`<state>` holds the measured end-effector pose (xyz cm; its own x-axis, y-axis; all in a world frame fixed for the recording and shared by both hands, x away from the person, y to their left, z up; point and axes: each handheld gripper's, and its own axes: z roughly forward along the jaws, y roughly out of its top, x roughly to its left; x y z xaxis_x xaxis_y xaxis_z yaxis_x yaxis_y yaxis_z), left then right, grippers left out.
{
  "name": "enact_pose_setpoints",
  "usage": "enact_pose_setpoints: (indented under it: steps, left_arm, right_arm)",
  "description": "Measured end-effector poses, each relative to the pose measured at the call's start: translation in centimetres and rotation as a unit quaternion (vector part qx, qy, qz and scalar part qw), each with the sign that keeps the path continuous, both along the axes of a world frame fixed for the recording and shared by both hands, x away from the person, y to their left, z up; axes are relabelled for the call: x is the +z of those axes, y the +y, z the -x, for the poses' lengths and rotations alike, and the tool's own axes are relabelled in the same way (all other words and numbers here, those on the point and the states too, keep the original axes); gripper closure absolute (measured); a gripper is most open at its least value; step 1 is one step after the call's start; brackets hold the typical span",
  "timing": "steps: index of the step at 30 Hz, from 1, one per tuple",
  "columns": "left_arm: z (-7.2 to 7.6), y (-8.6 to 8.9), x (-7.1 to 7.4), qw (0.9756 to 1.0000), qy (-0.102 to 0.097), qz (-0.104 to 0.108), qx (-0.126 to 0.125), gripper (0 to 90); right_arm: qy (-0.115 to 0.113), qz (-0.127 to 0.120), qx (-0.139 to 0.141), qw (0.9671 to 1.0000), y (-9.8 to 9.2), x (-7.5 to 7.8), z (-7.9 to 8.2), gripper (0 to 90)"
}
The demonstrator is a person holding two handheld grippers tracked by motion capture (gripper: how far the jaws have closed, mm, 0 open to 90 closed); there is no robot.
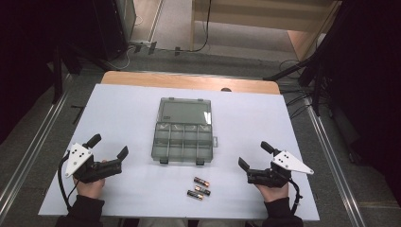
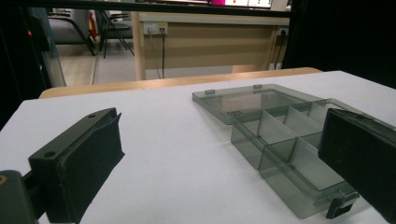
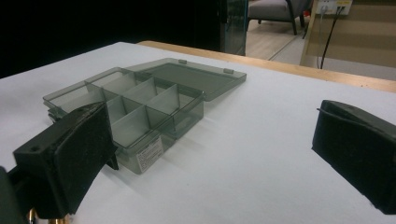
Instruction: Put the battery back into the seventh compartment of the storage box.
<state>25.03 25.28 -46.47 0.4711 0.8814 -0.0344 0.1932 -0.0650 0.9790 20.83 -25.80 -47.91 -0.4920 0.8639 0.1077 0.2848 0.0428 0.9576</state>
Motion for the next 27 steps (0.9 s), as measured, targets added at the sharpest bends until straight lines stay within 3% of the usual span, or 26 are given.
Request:
enact_pose_setpoints:
  steps: [8, 27]
  left_arm:
    - [0.1, 0.0, 0.0, 1.0, -0.001, 0.0, 0.001, 0.0]
    - [0.0, -0.1, 0.0, 1.0, 0.001, -0.003, -0.001, 0.0]
  right_arm:
    - [0.002, 0.006, 0.004, 1.0, 0.3, -0.1, 0.0, 0.0]
    - [0.031, 0.025, 0.03, 0.9987, 1.1, -0.4, -0.6, 0.0]
